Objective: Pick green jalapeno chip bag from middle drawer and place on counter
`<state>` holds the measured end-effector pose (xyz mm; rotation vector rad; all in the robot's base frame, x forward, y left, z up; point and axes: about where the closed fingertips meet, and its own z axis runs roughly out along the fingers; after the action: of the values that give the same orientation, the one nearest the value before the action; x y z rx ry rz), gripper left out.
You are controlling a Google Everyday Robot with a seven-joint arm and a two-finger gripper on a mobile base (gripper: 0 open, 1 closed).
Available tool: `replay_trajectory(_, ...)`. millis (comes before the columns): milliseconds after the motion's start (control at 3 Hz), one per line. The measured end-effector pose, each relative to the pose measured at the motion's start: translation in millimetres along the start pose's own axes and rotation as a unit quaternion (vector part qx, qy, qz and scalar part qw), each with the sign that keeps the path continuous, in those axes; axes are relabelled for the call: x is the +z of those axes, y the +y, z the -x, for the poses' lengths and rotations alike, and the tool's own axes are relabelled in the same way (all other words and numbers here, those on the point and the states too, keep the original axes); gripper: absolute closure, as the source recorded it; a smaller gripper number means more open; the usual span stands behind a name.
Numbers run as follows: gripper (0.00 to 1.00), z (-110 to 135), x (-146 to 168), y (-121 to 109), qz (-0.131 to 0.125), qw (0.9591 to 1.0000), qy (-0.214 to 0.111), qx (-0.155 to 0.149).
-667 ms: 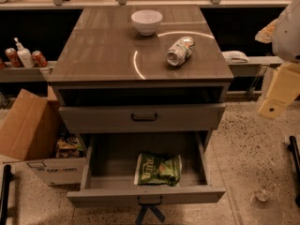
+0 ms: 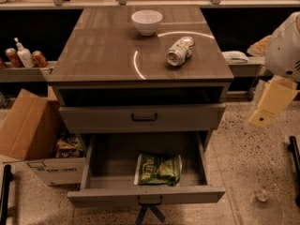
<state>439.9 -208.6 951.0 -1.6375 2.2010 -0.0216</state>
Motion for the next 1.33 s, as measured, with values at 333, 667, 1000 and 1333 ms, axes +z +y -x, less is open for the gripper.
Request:
replay_trajectory(333,0.00,0,0,0,0.000,1.0000,0.000,0.000)
replay_trajectory(667,0.00,-11,32,-2,0.009,0.9999,-0.013,0.000)
replay_trajectory(1000,0.00,-37,95,3,0.023,0.9995,-0.023,0.004)
replay_trajectory(1333,0.00,-57,155,12,0.043,0.9980,-0.043,0.018)
